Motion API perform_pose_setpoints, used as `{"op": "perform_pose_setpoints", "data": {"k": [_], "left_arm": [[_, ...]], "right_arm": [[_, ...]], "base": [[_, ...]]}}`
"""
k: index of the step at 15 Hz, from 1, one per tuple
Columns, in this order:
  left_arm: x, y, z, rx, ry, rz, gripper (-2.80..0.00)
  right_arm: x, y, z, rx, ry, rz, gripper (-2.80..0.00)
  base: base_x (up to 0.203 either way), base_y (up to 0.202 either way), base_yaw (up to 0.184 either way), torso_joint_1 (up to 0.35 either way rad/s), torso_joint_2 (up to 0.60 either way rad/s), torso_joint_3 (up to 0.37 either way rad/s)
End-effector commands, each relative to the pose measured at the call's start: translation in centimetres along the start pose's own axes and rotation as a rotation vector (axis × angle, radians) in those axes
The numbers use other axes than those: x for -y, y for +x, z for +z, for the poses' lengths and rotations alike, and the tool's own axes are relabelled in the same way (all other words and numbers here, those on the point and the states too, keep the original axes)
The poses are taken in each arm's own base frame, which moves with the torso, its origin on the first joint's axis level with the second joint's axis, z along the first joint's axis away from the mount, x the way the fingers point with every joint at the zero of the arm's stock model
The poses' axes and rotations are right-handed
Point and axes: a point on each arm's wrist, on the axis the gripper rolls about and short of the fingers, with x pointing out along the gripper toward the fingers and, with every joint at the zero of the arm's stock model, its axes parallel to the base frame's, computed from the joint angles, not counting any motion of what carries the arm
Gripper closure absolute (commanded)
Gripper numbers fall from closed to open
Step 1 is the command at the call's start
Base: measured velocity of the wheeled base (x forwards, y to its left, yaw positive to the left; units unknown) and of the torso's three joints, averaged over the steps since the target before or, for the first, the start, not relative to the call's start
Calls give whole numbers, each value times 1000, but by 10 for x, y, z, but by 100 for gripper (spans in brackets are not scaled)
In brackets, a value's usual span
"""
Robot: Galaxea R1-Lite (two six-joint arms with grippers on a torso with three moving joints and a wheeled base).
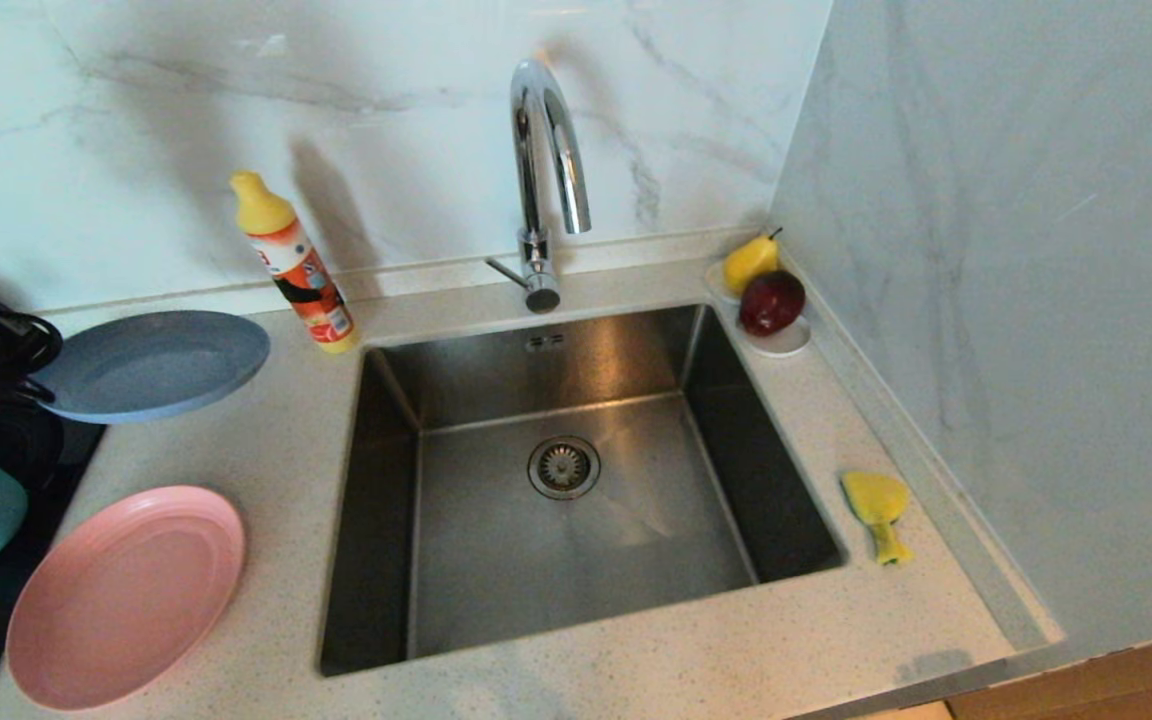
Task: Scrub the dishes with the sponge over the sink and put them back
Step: Place the plate on the plate
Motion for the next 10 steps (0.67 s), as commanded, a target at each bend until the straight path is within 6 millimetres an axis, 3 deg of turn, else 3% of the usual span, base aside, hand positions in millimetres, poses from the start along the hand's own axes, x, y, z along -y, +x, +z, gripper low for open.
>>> {"op": "perform_pose_setpoints", "data": {"k": [1,5,10], "left_arm": [[-12,-26,-15,-12,19,3,0],[-41,-35,-37,-49,105,36,0],[-79,-28,-53,-22,183,61,0]], "right_arm": [[0,0,0,-1,-1,1,0],[0,0,0,-1,-1,1,0],[0,0,0,-2,-1,1,0]], "base": [[0,0,0,0,0,0],[0,0,0,0,0,0],[0,0,0,0,0,0]]}}
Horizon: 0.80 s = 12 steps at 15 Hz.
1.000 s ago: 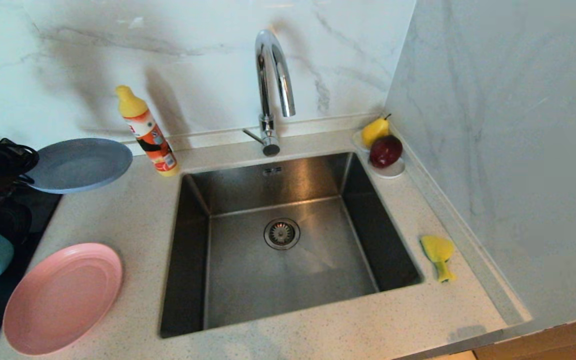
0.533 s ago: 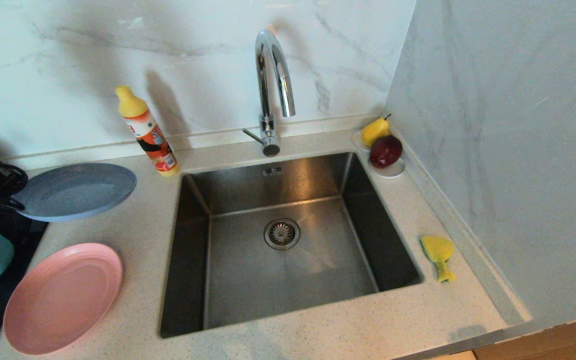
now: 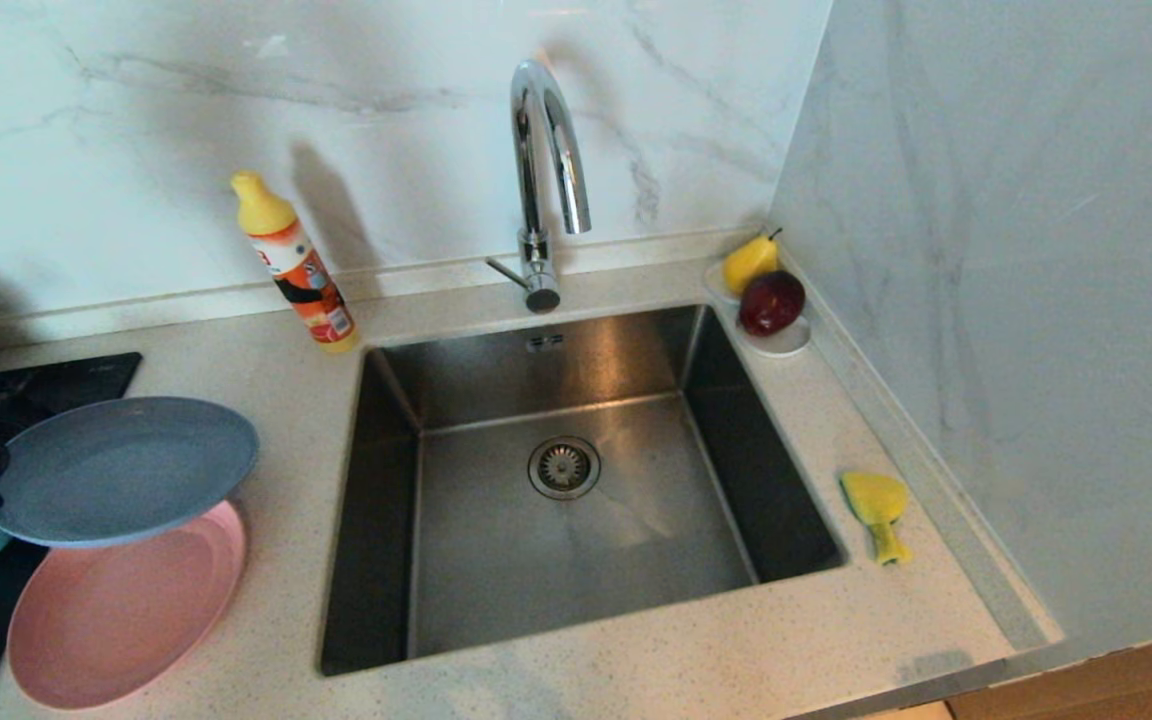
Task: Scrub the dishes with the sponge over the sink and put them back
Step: Place the plate on the plate
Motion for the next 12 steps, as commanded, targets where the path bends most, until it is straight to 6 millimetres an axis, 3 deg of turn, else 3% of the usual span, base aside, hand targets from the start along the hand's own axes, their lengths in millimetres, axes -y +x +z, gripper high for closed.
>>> {"op": "perform_pose_setpoints", "data": {"k": [1,6,12], "left_arm": [[-13,-3,-10,11,-2,4,0],[-20,11,-25,-1,18,-46,0],[-30,49,-33,-18,20,-73,0]], "right_arm": [[0,0,0,-1,-1,1,0],[0,0,0,-1,-1,1,0],[0,0,0,-1,-1,1,0]], "base": [[0,0,0,0,0,0],[0,0,0,0,0,0],[0,0,0,0,0,0]]}}
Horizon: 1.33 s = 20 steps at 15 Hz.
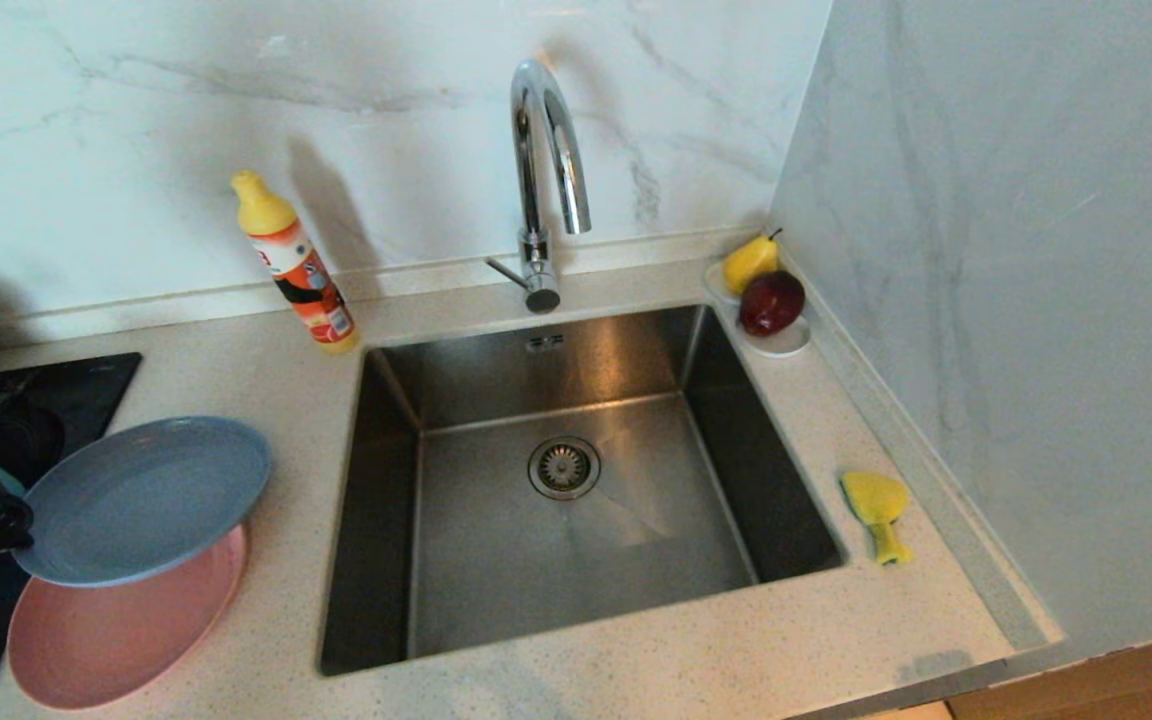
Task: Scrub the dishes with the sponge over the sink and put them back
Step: Place the plate on the plate
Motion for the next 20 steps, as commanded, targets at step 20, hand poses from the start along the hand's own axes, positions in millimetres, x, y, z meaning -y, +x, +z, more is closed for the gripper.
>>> {"op": "perform_pose_setpoints", "data": {"k": [20], "left_arm": [[-28,-16,-27,-11,-15,5,0]], "right_arm": [[0,0,0,-1,-1,1,0]], "base": [[0,0,0,0,0,0]]}}
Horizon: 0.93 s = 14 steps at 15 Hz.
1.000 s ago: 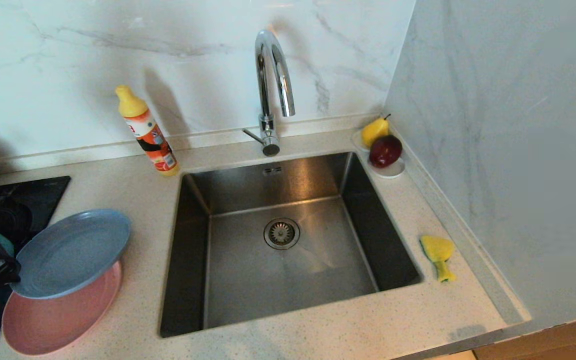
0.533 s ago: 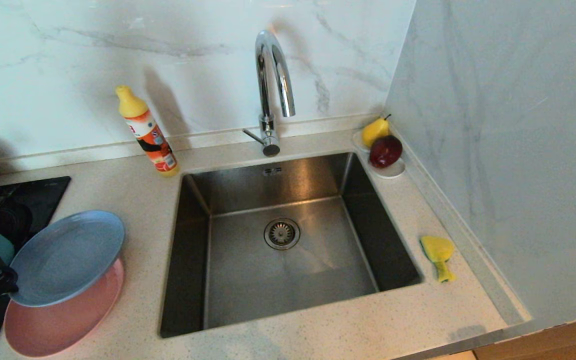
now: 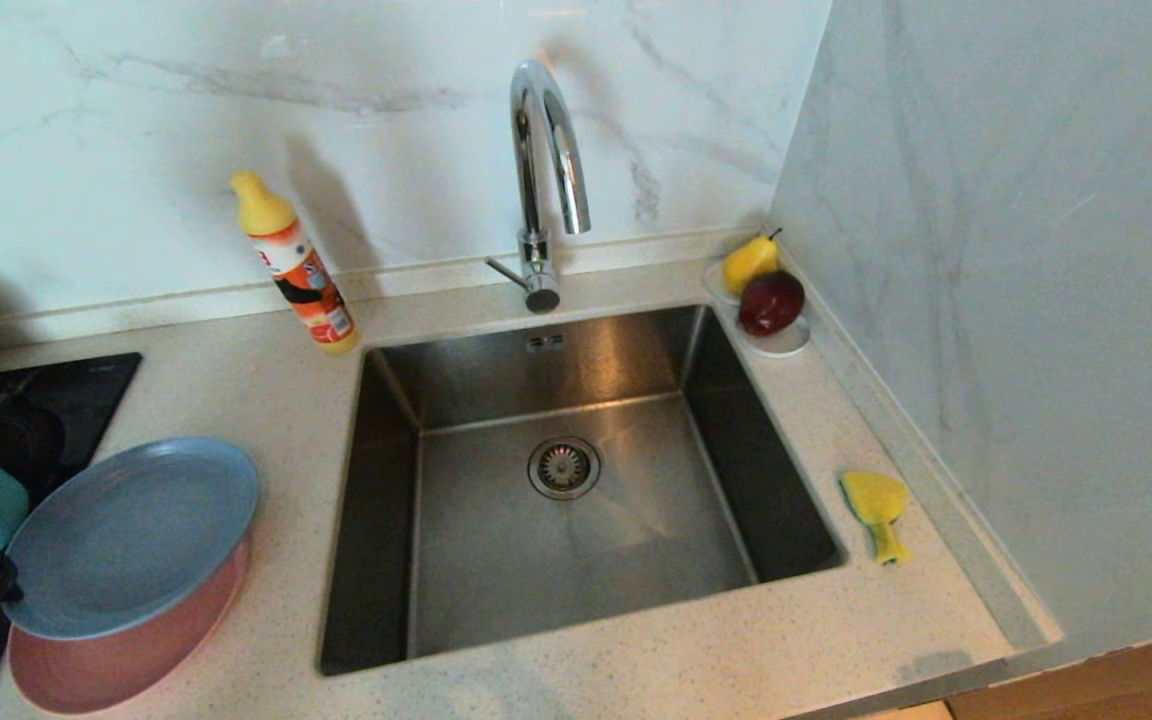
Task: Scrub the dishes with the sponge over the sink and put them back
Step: Place the plate on the plate
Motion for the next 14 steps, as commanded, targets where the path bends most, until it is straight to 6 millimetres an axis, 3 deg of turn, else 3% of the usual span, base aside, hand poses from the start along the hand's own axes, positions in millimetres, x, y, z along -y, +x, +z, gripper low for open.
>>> {"op": "perform_pose_setpoints", "data": {"k": [1,6,10,14], "left_arm": [[-7,-9,-1,29,-7,13,0],[-21,-17,-15,22,-1,32,0],[-27,-14,-37,-42,4,36,0],[-31,-4,-38,-60,-3,40,0]], "right_arm": [[0,0,0,-1,-1,1,0],[0,0,0,-1,-1,1,0],[0,0,0,-2,-1,1,0],[0,0,0,-1,-1,1,0]], "base": [[0,0,0,0,0,0],[0,0,0,0,0,0],[0,0,0,0,0,0],[0,0,0,0,0,0]]}}
